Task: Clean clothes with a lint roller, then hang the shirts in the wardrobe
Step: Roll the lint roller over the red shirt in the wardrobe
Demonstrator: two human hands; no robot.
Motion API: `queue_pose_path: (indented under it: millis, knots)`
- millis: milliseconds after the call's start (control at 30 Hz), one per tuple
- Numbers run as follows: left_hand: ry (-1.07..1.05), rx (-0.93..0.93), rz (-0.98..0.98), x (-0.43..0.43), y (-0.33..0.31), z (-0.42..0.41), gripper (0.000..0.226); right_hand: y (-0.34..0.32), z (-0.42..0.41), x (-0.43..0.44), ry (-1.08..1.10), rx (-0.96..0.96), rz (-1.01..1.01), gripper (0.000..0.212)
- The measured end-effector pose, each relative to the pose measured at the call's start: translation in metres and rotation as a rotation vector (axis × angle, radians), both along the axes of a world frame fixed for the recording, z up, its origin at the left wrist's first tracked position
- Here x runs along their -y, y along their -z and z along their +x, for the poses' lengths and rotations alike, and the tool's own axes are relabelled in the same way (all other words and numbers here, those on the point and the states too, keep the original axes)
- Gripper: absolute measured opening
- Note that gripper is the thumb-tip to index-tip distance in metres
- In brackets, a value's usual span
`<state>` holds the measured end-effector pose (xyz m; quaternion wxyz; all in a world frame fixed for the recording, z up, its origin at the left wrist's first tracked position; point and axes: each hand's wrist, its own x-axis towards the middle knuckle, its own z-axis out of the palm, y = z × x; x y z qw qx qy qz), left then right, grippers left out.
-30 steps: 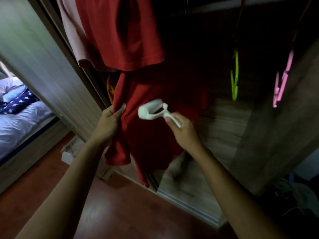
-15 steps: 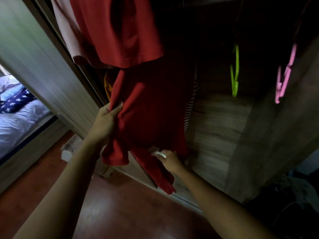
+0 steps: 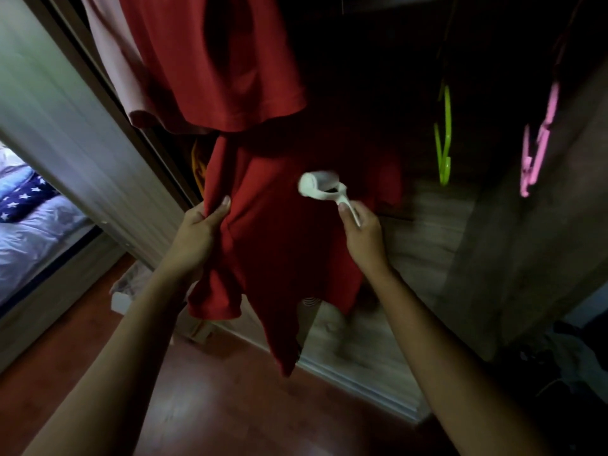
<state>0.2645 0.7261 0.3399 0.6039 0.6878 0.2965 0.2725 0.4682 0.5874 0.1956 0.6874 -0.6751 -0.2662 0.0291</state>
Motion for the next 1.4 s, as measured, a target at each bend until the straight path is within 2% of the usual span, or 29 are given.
queue_pose_path:
  millis: [133,400,467,533,633,800,967,1067,1200,1300,1400]
  knots:
    - [0.003,-0.019,0.020,-0.004,-0.003,-0.002,0.019,0.045,-0.020,-0.009,-0.116,-0.024,-0.198,0.023]
    - [0.030,-0.012,0.021,0.003,-0.008,-0.005,0.024,0.139,-0.078,-0.007,-0.421,-0.095,-0.835,0.032]
    - [0.019,-0.010,0.014,0.003,-0.009,-0.006,0.025,0.146,-0.082,-0.003,-0.427,-0.081,-0.914,0.032]
    - [0.013,-0.012,0.018,0.003,-0.009,-0.006,0.023,0.139,-0.073,-0.003,-0.391,-0.109,-0.853,0.033]
    - [0.014,-0.002,0.032,0.002,-0.006,-0.004,0.026,0.104,-0.045,-0.011,-0.264,-0.124,-0.657,0.030]
    - [0.006,-0.011,0.050,0.001,0.002,0.003,0.023,0.017,-0.015,-0.019,-0.073,0.072,-0.344,0.029]
    - [0.003,-0.076,0.153,-0.004,-0.001,0.004,0.021,-0.049,-0.024,-0.005,-0.050,0.202,-0.065,0.017]
    - [0.014,-0.140,0.282,-0.002,-0.003,0.003,0.029,-0.082,-0.028,-0.004,-0.064,0.162,0.088,0.028]
    - [0.026,-0.144,0.343,0.009,-0.007,0.005,0.034,-0.100,-0.027,-0.019,-0.071,0.186,0.058,0.026]
    - [-0.006,-0.115,0.359,0.011,-0.012,0.007,0.034,-0.073,-0.033,-0.026,-0.112,0.232,-0.092,0.020]
    - [-0.015,-0.112,0.378,0.007,-0.016,0.006,0.035,-0.033,-0.042,-0.021,-0.242,0.227,-0.249,0.021]
